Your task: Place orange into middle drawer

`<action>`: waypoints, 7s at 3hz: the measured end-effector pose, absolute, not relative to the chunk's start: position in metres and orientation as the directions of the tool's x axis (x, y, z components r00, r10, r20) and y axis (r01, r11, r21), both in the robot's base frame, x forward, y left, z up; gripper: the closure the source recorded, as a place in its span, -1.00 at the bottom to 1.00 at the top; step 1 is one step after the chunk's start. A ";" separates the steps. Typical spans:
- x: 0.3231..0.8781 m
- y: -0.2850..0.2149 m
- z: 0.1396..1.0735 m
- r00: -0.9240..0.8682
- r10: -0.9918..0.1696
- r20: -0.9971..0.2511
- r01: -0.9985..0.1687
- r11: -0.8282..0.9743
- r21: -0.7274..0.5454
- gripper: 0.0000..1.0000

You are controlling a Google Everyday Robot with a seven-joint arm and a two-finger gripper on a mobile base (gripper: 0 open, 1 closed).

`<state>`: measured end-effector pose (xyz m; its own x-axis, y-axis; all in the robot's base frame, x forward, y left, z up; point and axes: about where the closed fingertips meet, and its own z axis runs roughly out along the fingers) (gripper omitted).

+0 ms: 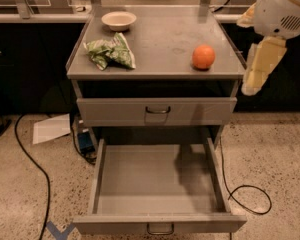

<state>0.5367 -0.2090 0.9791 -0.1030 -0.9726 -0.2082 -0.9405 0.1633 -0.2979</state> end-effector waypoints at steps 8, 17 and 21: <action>0.746 -0.204 0.902 0.070 -0.974 -0.217 -0.934 0.012 -0.357 -1.00; 0.764 -0.184 0.830 0.077 -0.967 -0.242 -0.969 -0.015 -0.246 0.31; 0.709 -0.116 0.899 0.399 -0.723 -0.564 -0.896 -0.177 -0.406 1.00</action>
Offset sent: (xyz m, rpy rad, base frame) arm 0.0412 -0.0061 -0.0070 0.0292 0.0077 0.0080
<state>0.7090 -0.1155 0.8991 0.3986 -0.7229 -0.5645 -0.8965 -0.1772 -0.4061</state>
